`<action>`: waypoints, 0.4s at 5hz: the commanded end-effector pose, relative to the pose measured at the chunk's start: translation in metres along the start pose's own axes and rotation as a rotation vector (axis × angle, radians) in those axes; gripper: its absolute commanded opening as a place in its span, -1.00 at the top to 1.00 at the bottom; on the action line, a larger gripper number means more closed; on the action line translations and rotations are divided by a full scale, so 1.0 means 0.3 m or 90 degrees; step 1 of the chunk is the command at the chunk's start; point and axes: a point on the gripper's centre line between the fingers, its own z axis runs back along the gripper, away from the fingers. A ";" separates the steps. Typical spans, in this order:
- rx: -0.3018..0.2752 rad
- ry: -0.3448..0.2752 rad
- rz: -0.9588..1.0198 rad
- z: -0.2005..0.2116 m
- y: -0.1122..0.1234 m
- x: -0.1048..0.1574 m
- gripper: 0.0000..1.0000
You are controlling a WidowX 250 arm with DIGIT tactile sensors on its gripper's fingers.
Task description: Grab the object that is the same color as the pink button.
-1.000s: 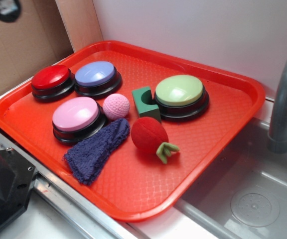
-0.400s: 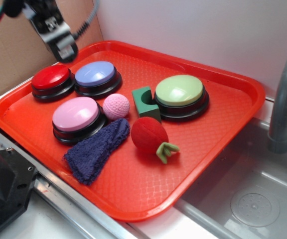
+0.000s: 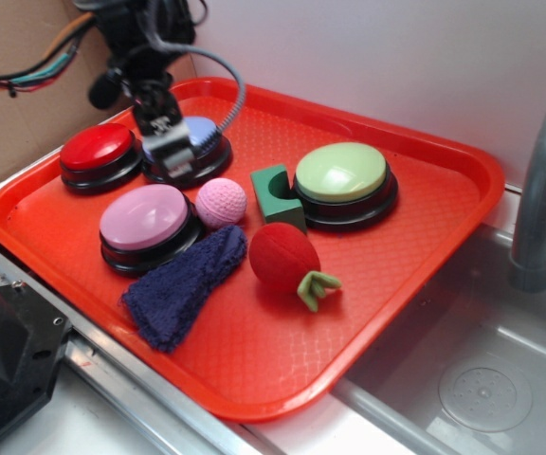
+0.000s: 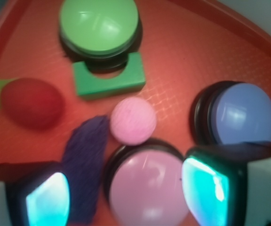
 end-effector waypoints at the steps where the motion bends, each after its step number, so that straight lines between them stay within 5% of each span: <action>1: 0.010 0.005 -0.026 -0.109 0.031 0.054 -1.00; 2: 0.012 0.016 -0.030 -0.153 0.030 0.054 -1.00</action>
